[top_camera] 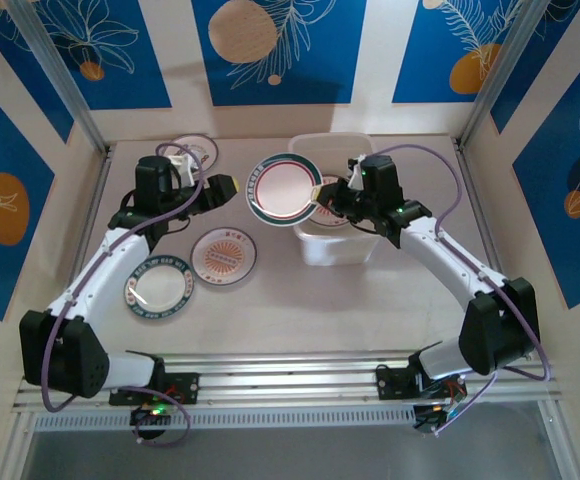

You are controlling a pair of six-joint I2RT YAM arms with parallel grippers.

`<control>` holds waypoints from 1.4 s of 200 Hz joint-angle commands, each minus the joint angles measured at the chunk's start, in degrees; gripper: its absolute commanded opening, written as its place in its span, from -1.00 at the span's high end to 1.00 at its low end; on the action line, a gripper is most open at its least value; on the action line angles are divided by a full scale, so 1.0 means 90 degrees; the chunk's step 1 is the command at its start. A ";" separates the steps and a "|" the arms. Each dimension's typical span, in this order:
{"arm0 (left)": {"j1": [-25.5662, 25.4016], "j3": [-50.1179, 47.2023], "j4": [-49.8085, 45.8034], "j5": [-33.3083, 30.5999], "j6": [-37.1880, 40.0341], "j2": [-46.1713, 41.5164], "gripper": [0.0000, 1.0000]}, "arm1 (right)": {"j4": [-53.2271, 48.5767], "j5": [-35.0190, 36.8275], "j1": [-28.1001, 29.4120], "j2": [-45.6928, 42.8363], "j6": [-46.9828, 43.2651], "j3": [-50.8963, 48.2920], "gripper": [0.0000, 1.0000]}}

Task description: Place the plates into the plastic bin on the countertop

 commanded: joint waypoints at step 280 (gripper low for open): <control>0.1174 0.0363 -0.1453 -0.0328 0.1000 0.0351 -0.54 | -0.1107 0.3893 -0.0172 -0.0336 0.2784 -0.0111 1.00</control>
